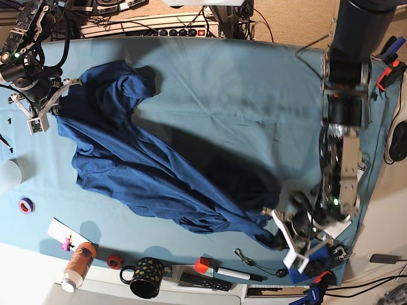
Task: Layout the t-shirt on the table in an organized manner, then fold the t-shirt properly
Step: 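Grasp the shirt hem with the left gripper and drag it outward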
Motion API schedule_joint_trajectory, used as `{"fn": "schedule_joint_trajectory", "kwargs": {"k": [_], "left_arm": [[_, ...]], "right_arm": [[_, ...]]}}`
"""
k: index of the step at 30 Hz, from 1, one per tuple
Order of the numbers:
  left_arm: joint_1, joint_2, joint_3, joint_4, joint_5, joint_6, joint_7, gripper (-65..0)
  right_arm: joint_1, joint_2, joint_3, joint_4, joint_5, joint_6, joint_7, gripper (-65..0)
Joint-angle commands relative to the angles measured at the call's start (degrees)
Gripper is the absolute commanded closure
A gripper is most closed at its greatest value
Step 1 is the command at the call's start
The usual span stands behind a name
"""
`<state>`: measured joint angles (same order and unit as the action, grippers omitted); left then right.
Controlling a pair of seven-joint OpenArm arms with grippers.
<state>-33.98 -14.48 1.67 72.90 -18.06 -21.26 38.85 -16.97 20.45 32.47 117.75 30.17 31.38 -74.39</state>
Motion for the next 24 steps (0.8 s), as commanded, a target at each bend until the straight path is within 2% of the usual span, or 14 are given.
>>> {"fn": "schedule_joint_trajectory", "kwargs": {"k": [1, 5, 8, 11, 16, 21, 24], "left_arm": [[-2.9, -0.3, -0.3, -1.1, -0.4, 0.2, -1.3, 0.0], [-4.3, -0.5, -0.3, -5.6, -2.0, -2.7, 1.6, 0.0], [-3.9, -1.8, -0.3, -5.6, -8.5, -6.0, 7.7, 0.0], [-3.5, -4.1, -0.3, -5.5, -15.9, -7.6, 14.3, 0.0], [-1.7, -10.2, -0.4, -5.2, -27.9, -9.8, 21.7, 0.0], [1.6, -16.7, -0.4, -5.2, -40.5, -13.2, 33.8, 0.0], [4.8, -20.6, -0.4, -5.2, -48.9, -15.0, 37.3, 0.0]], "right_arm": [[0.3, 1.0, 0.5, 0.9, 0.2, -0.1, 0.9, 0.0], [0.3, 1.0, 0.5, 0.9, 0.2, -0.1, 1.0, 0.0], [0.3, 1.0, 0.5, 0.9, 0.2, -0.1, 1.1, 0.0], [0.3, 1.0, 0.5, 0.9, 0.2, 0.0, 1.1, 0.0], [0.3, 1.2, 0.5, 0.9, 0.2, 0.0, 1.1, 0.0], [0.3, 1.2, 0.5, 0.9, 0.2, 0.8, 1.1, 0.0], [0.3, 1.2, 0.5, 0.9, 0.2, 0.8, 1.1, 0.0]]}}
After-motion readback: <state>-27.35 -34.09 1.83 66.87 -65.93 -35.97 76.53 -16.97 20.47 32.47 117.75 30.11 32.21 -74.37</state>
